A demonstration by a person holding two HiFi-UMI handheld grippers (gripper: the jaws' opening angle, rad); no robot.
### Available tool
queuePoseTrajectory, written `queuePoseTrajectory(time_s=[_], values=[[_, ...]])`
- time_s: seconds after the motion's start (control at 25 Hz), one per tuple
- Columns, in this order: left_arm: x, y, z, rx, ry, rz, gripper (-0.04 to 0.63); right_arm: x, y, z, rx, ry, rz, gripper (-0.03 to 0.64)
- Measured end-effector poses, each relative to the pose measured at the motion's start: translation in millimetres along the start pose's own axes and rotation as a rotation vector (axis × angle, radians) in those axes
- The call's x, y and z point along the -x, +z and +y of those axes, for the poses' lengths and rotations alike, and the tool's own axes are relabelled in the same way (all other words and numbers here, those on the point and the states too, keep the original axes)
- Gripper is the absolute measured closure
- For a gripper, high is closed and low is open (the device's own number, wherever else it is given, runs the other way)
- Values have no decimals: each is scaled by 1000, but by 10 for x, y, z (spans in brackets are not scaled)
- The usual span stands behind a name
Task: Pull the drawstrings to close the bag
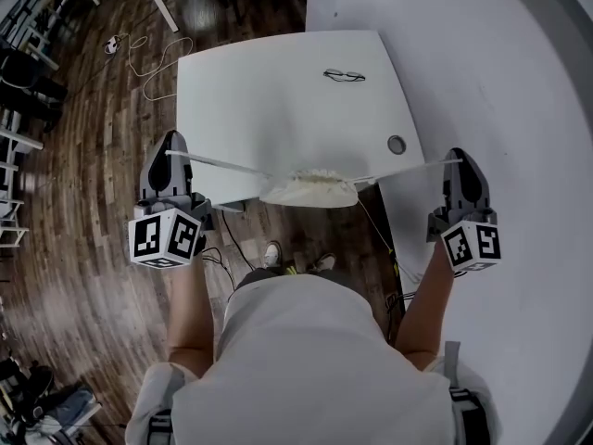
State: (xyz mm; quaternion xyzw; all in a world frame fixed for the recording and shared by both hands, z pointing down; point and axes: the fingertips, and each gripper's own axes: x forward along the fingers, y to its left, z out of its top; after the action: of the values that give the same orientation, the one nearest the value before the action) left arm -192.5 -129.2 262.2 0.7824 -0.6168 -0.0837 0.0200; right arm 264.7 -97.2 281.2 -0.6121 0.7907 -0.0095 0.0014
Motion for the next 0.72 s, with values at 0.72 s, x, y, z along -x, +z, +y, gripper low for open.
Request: queuePoseTrajectory(time_s=[0.72], values=[[-6, 87, -43, -5, -12, 8, 578, -229, 226, 87, 109, 7, -32, 574]])
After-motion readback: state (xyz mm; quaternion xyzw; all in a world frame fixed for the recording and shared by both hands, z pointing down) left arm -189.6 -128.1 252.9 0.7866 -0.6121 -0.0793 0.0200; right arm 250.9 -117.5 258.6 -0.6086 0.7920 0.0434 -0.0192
